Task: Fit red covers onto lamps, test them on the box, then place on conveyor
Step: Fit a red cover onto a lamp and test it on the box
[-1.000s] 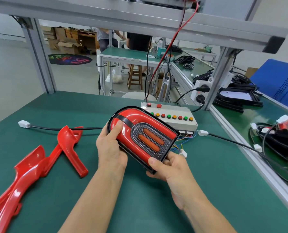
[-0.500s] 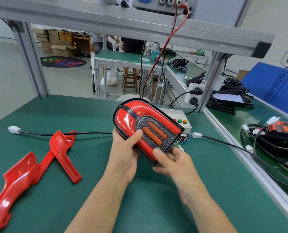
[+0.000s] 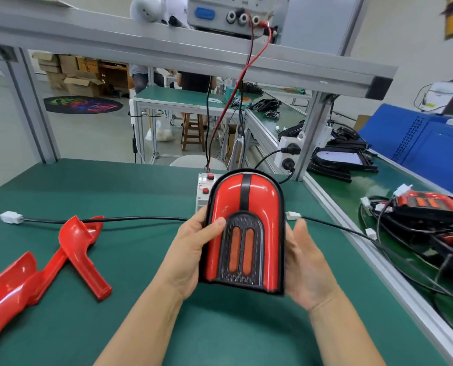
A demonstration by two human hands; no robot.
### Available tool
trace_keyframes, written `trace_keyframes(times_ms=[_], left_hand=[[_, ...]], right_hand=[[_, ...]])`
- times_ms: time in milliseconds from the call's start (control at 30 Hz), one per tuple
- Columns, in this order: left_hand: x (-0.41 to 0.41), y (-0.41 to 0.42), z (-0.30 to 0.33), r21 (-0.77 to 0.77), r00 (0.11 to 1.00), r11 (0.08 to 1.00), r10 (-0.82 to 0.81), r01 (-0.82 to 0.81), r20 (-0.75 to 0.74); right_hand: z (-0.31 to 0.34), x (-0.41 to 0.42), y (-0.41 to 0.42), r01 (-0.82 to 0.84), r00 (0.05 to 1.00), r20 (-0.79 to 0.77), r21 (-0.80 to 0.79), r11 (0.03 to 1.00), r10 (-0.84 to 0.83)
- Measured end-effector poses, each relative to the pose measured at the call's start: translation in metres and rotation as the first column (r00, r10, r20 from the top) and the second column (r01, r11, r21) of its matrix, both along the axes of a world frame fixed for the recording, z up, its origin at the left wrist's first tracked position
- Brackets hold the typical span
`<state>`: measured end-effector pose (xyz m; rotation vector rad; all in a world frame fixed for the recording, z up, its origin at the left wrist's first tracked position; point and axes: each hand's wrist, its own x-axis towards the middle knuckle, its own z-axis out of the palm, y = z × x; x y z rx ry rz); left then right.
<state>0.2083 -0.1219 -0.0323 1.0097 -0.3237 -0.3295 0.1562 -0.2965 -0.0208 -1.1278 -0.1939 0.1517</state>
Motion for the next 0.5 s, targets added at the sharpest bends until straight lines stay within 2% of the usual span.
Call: trace_keyframes(times_ms=[133,333,500], left_hand=[[0.002,-0.003,0.0,0.036,0.998,0.998,-0.056,0.056,0.006],[0.007,-0.017,0.0,0.071,0.998,0.996,-0.052,0.053,-0.025],[0.009,-0.026,0.001,0.157,0.993,0.987,-0.054,0.038,0.102]], right_hand=[[0.0,0.003,-0.012,-0.126,0.992,0.017,0.116,0.985,0.125],[-0.014,0.009,-0.019,-0.05,0.992,-0.11,0.051,0.997,0.055],[-0.015,0.008,-0.022,-0.082,0.992,-0.103,-0.034,0.996,0.078]])
